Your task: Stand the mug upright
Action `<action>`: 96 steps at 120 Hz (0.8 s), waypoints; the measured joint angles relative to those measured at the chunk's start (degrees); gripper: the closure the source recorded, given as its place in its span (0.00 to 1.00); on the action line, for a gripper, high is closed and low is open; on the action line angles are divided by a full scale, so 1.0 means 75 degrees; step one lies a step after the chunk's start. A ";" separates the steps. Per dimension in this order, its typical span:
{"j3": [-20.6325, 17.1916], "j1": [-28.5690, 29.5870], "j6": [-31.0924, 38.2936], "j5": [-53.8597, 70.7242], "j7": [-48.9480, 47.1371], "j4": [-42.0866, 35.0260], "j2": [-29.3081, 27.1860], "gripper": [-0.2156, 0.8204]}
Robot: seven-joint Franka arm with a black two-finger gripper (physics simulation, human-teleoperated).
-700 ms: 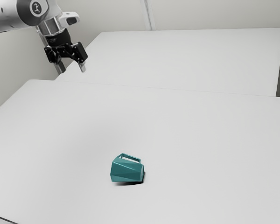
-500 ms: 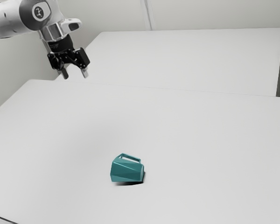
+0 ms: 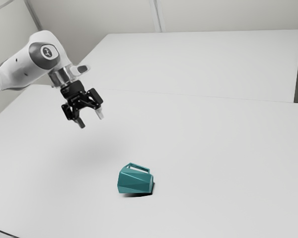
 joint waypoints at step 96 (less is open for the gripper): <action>0.0124 -0.0006 0.0925 -0.2608 0.2075 -0.2907 -0.0001 0.21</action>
